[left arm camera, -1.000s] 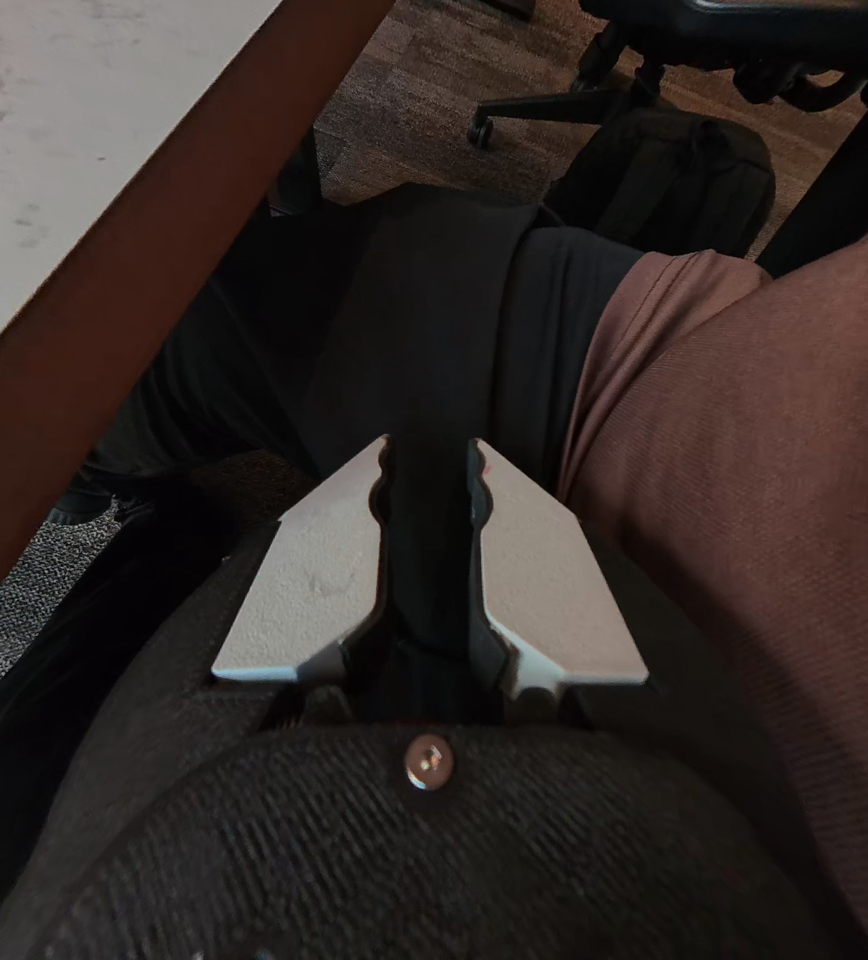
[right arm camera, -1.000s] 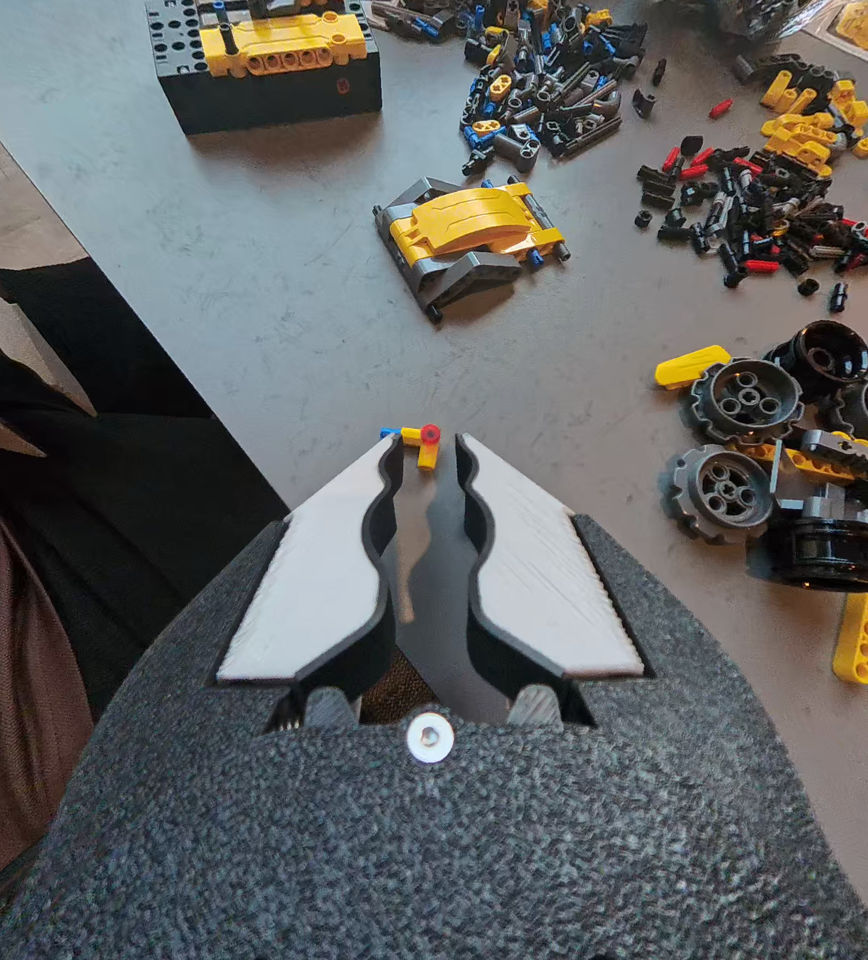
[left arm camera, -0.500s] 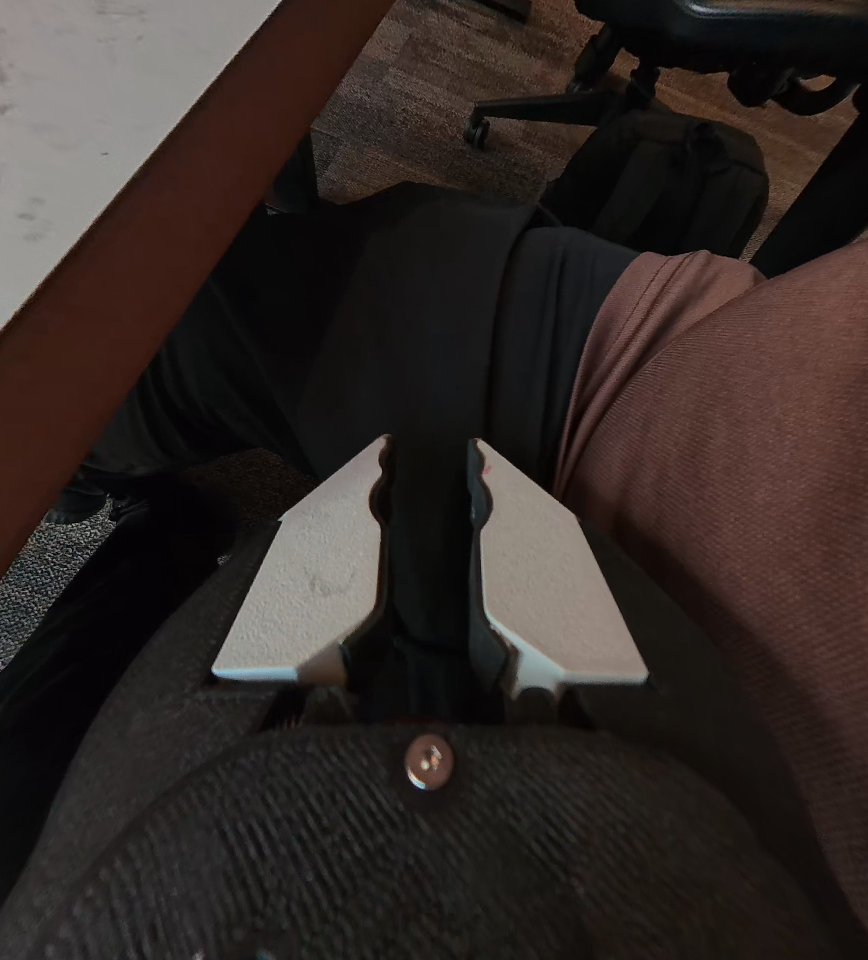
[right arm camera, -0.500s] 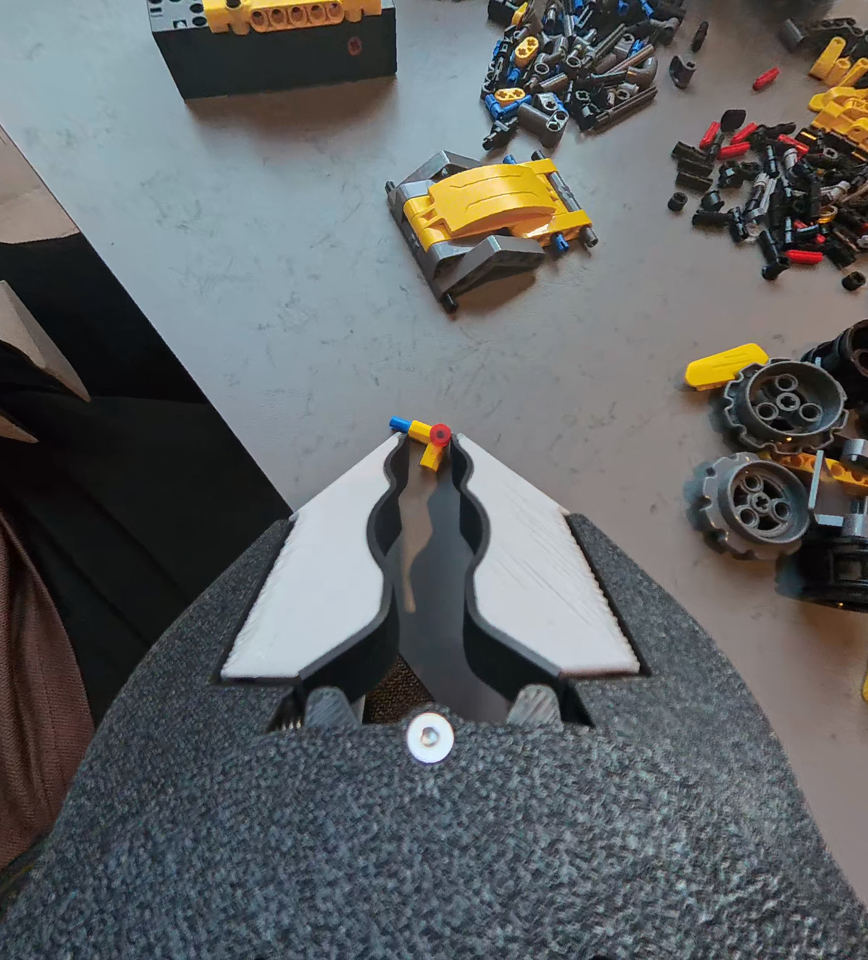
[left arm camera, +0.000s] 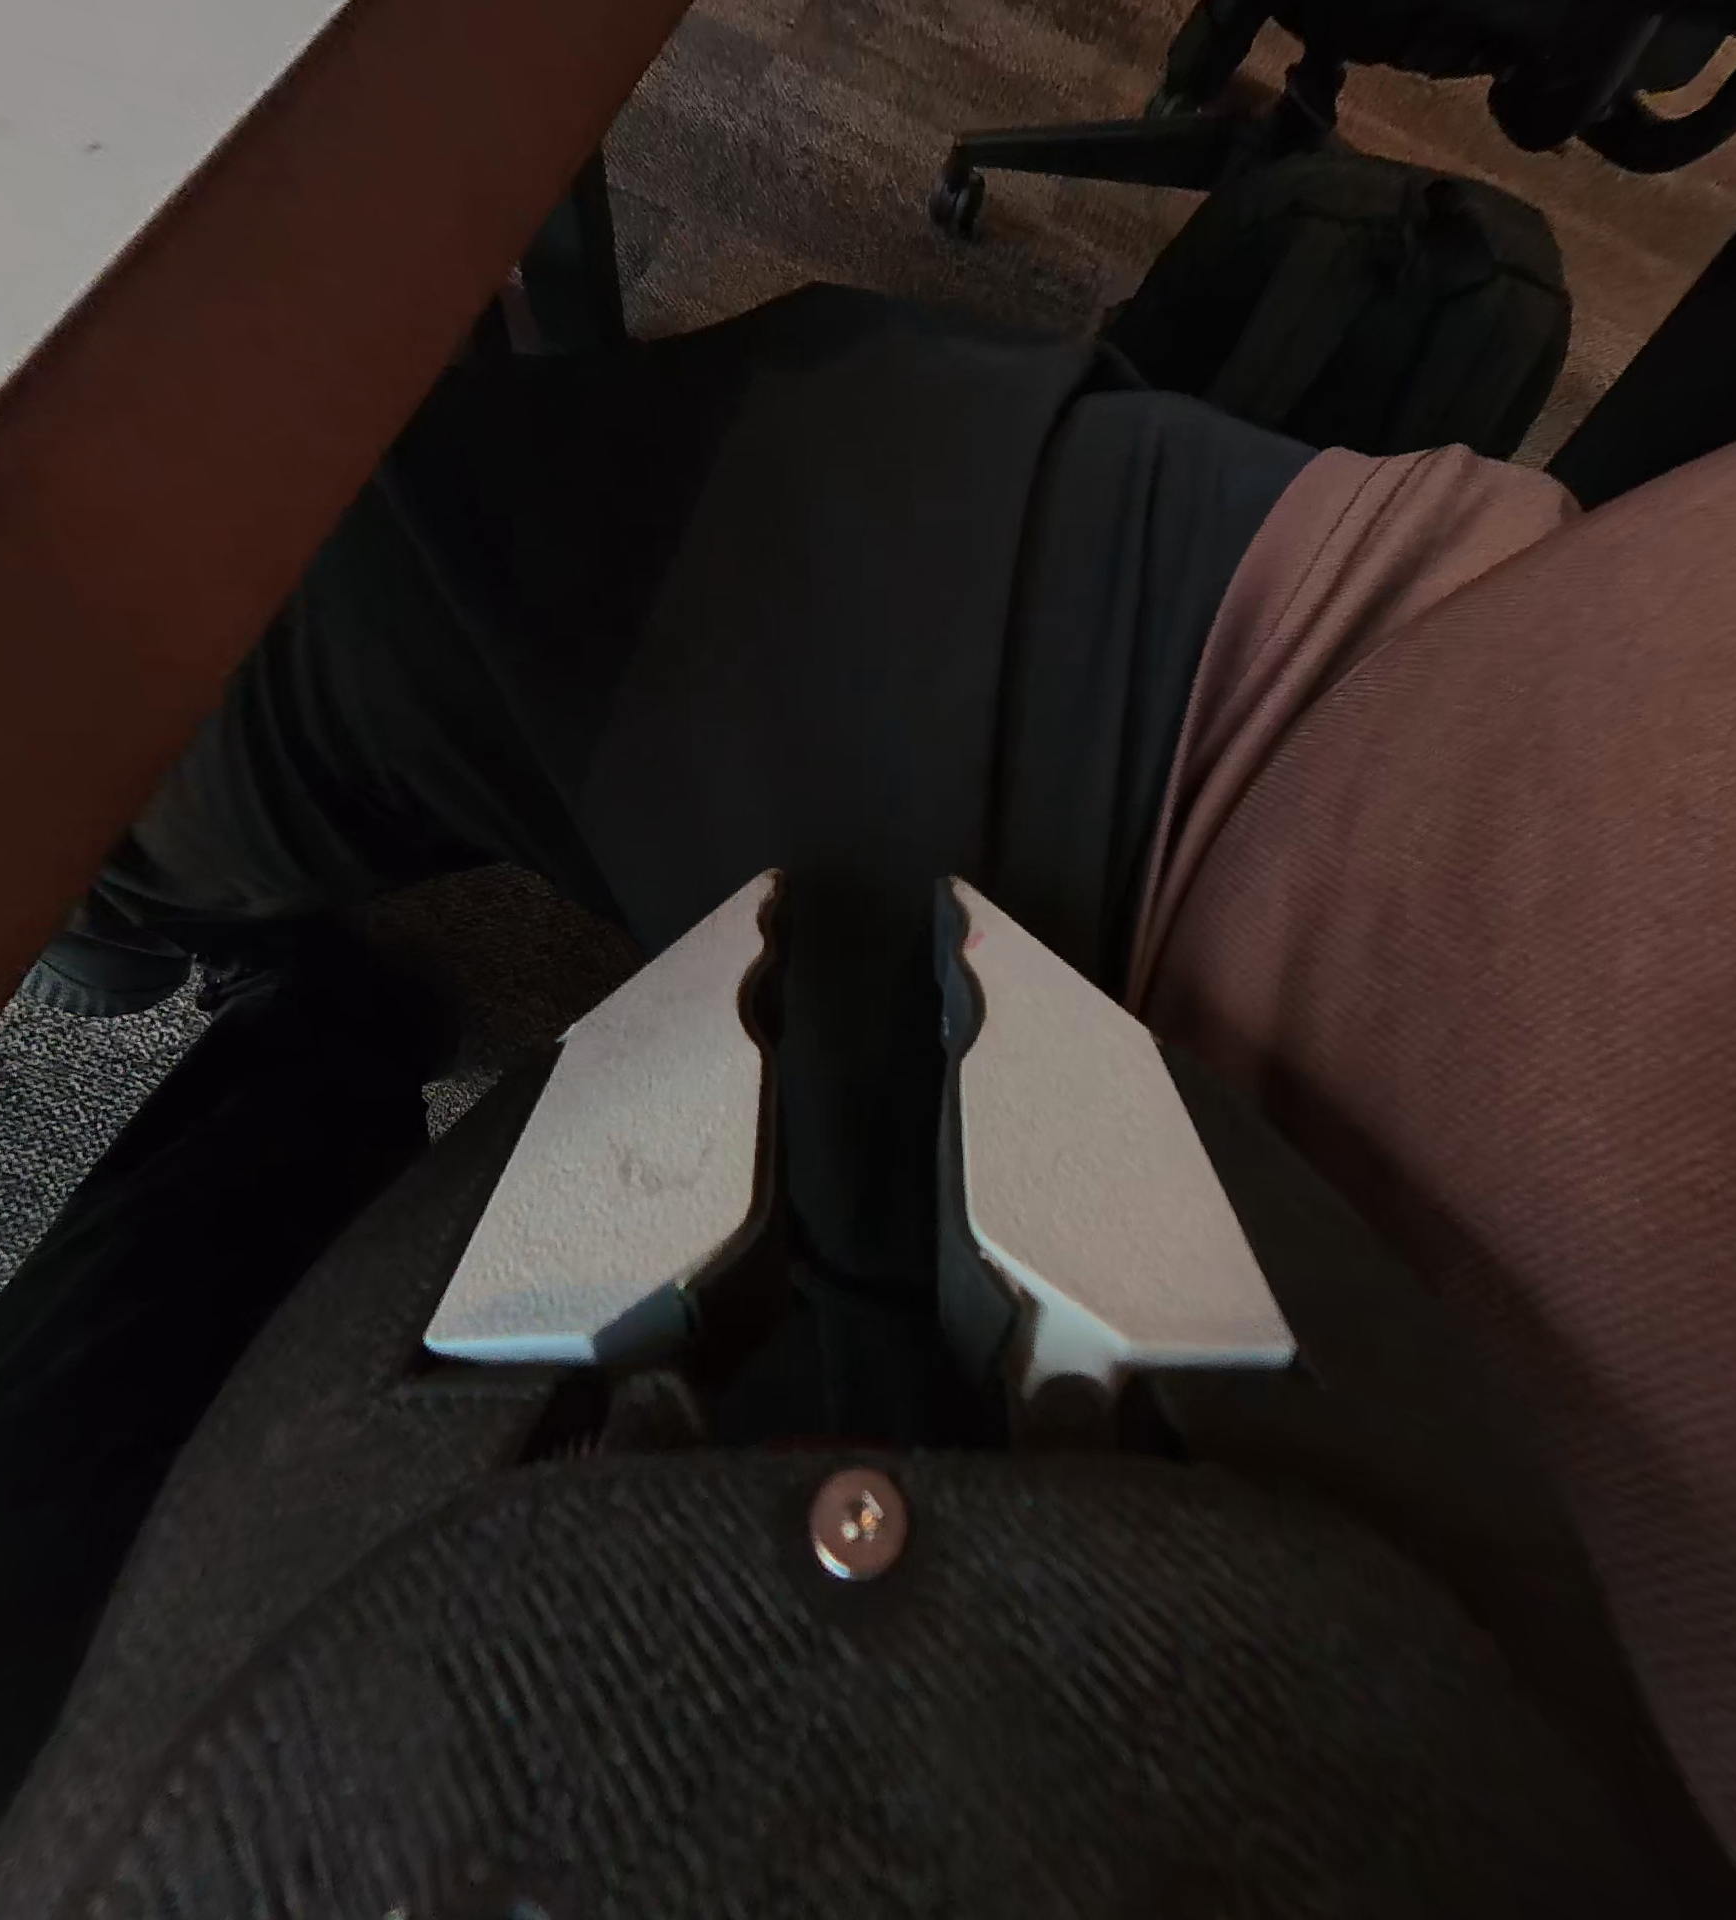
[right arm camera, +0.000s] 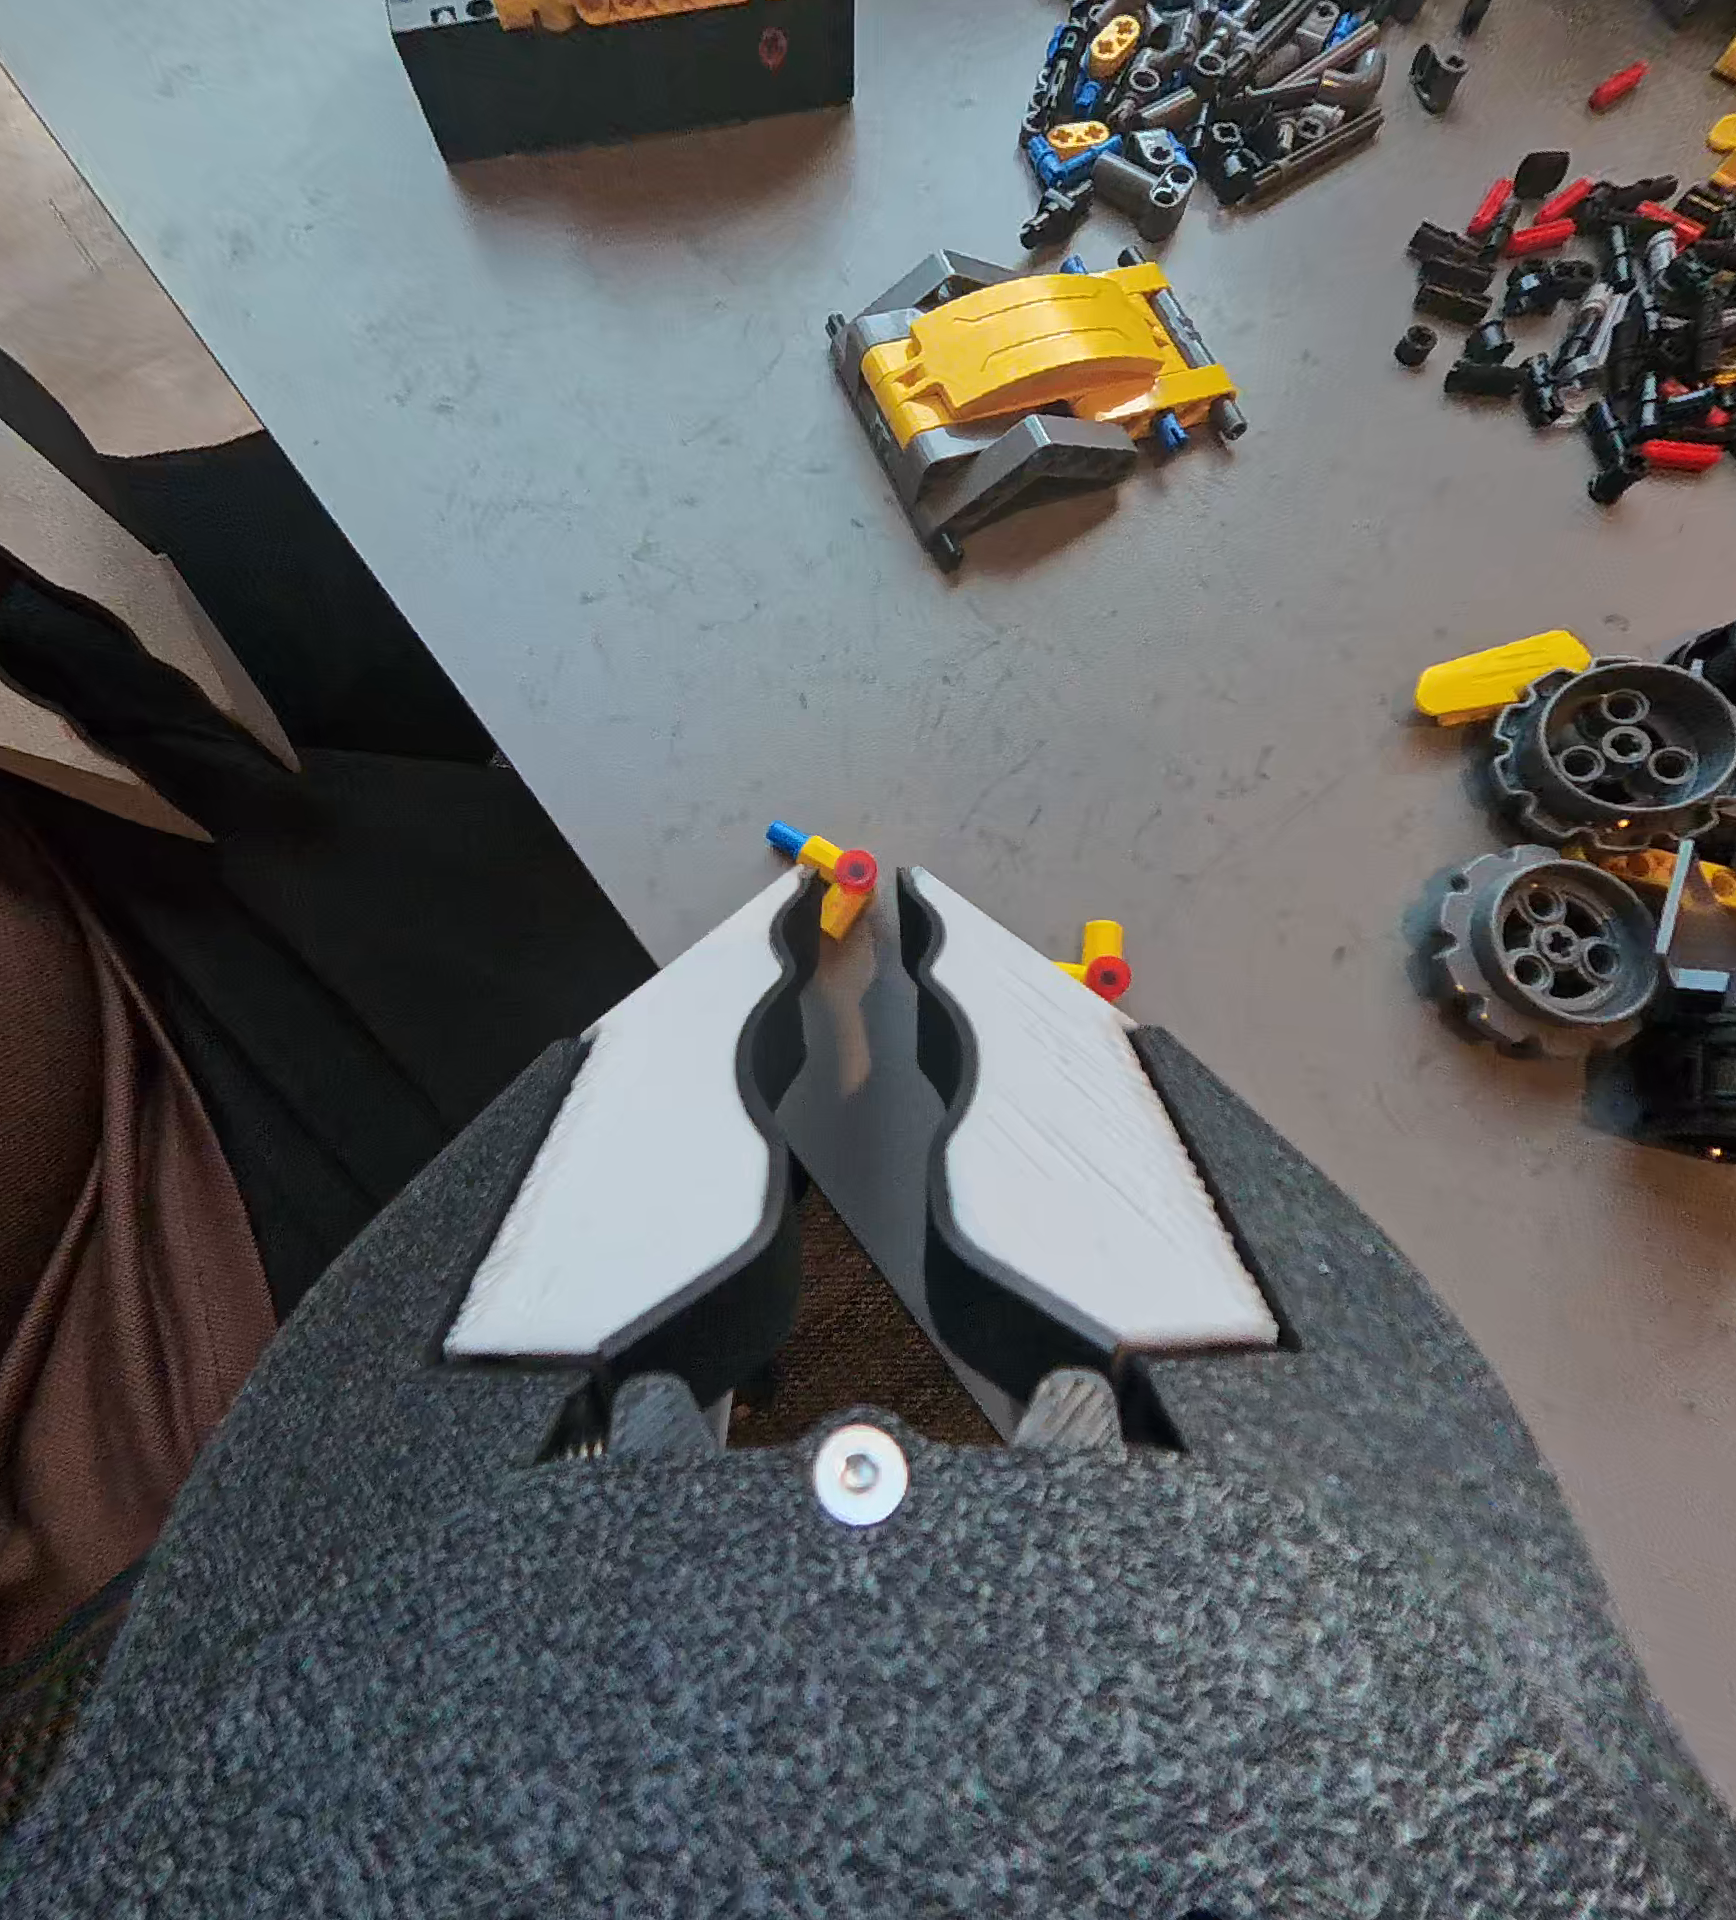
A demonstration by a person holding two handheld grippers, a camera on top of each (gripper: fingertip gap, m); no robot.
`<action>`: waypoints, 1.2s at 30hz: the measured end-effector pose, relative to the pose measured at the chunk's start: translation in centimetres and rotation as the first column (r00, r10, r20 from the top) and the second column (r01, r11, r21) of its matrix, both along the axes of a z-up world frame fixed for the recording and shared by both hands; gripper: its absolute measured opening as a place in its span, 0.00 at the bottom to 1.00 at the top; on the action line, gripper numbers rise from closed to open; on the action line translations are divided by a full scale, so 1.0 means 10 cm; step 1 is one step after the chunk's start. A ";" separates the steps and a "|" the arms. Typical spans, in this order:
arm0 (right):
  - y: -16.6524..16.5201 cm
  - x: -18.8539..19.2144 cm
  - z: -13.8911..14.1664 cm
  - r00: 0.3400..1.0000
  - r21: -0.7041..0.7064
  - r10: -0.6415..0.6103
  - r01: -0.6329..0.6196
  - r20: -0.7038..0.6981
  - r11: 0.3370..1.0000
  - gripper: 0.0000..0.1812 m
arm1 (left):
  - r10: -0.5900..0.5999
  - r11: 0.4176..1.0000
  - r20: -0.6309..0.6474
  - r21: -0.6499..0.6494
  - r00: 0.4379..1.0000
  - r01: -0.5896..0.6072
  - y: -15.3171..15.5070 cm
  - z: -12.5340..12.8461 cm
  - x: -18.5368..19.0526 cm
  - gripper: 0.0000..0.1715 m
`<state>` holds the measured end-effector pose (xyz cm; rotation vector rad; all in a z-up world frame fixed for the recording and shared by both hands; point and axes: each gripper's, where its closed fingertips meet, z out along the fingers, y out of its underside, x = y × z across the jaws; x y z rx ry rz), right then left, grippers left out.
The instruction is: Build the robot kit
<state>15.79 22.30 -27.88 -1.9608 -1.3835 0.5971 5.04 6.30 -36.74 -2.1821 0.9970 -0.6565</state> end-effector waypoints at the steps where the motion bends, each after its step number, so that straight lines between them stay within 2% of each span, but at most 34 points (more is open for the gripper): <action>1: 0.01 0.00 0.00 1.000 -0.007 -0.002 0.002 -0.004 1.000 0.09 | -0.001 1.000 0.000 0.001 1.000 0.001 0.00 0.00 0.01 0.14; 6: -0.03 -0.04 -0.04 0.999 -0.092 0.007 -0.011 -0.037 0.996 0.06 | -0.003 1.000 -0.003 0.008 1.000 0.003 0.00 0.02 0.00 0.14; 15: 0.04 -0.05 0.09 1.000 0.122 0.016 -0.018 0.016 0.992 0.06 | 0.008 1.000 0.012 0.015 1.000 -0.008 0.02 0.07 -0.03 0.14; 17: 0.17 0.06 0.18 0.999 0.191 -0.049 0.045 0.014 0.980 0.06 | 0.005 1.000 0.008 0.022 1.000 -0.005 0.02 0.08 -0.02 0.14; 20: 0.50 0.35 0.40 0.970 0.255 -0.236 0.244 -0.062 0.935 0.06 | 0.003 1.000 0.009 0.018 1.000 -0.003 0.01 0.07 -0.02 0.14; 22: 0.64 0.55 0.45 0.934 0.181 -0.336 0.353 -0.120 0.918 0.06 | 0.004 1.000 0.014 0.014 1.000 -0.004 0.01 0.07 -0.02 0.14; 25: 0.69 0.72 0.32 0.911 0.087 -0.401 0.409 -0.098 0.908 0.06 | 0.001 1.000 0.016 0.011 1.000 -0.002 0.01 0.07 0.00 0.14; 30: 0.58 0.61 0.07 0.945 0.073 -0.327 0.325 0.014 0.943 0.06 | -0.004 1.000 0.011 0.007 1.000 0.004 0.00 0.05 0.01 0.14; 33: 0.54 0.53 0.08 0.958 0.098 -0.288 0.285 0.016 0.954 0.06 | -0.002 1.000 0.009 0.005 1.000 0.002 0.00 0.03 0.01 0.14; 36: 0.43 0.35 0.18 0.982 0.142 -0.184 0.186 -0.033 0.972 0.06 | 0.001 1.000 0.007 0.010 1.000 -0.001 0.01 0.04 -0.01 0.14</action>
